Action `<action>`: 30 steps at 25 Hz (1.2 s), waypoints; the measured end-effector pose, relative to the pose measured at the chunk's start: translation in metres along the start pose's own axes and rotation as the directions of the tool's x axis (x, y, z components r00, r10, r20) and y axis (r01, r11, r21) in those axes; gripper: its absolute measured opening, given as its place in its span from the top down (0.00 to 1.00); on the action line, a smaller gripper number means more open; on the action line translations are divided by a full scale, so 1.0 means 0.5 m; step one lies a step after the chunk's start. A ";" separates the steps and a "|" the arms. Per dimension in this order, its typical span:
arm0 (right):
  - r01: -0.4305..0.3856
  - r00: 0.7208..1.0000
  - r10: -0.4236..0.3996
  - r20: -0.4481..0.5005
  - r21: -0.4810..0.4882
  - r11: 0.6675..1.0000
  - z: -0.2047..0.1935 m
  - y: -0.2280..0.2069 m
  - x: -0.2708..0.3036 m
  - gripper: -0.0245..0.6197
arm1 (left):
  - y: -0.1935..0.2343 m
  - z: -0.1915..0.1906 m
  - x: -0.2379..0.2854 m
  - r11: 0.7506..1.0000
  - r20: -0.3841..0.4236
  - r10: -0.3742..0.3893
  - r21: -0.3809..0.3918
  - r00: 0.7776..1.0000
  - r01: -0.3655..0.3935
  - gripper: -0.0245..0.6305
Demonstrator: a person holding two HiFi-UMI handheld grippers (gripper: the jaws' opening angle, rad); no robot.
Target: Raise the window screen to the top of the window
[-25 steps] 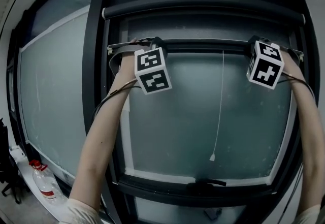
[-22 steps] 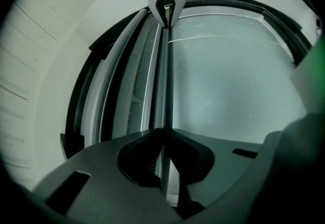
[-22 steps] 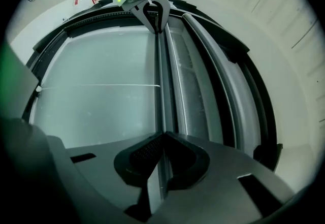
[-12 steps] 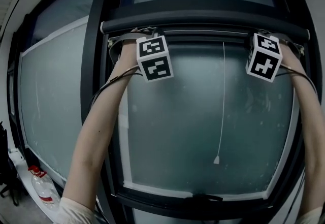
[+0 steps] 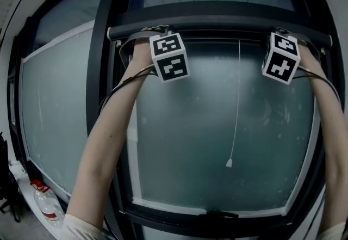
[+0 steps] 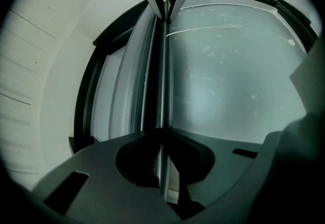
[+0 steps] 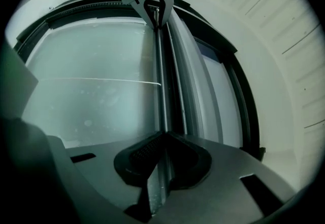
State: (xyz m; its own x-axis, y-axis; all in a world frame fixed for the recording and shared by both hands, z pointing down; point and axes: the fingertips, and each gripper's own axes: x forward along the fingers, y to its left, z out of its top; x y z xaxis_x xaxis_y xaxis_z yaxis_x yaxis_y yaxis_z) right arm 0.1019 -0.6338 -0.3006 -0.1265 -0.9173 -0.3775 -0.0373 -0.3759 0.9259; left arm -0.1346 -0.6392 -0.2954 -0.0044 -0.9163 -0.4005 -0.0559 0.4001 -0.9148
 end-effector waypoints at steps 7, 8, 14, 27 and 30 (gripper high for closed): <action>0.058 0.989 -0.104 0.104 0.376 0.925 -0.002 -0.023 -0.039 0.91 | 0.017 -0.002 -0.032 0.842 0.139 0.112 -0.540 0.984 -0.020 0.91; 0.063 0.983 -0.133 0.130 0.441 0.895 0.004 -0.024 -0.055 0.91 | 0.011 0.000 -0.043 0.794 0.162 0.129 -0.608 0.978 -0.004 0.91; -0.292 0.877 -0.235 0.419 0.853 0.433 0.041 0.124 -0.246 0.91 | -0.171 0.031 -0.207 0.393 0.297 0.243 -0.900 0.923 0.186 0.91; -0.332 0.943 0.012 0.333 0.943 -0.027 0.015 0.931 -0.615 0.91 | -0.899 0.085 -0.616 0.214 0.313 -0.073 -0.923 0.947 0.321 0.94; -0.290 0.951 0.084 0.297 0.954 -0.082 0.004 1.028 -0.690 0.91 | -0.997 0.074 -0.696 0.169 0.301 -0.123 -0.933 0.946 0.319 0.94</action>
State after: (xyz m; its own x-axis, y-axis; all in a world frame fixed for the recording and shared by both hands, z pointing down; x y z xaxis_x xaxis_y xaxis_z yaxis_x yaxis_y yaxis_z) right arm 0.1243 -0.5103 0.3055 -0.4175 -0.8652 -0.2777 -0.9055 0.4219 0.0468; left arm -0.0681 -0.5192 0.2981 0.3029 -0.9103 -0.2820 -0.9421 -0.2413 -0.2329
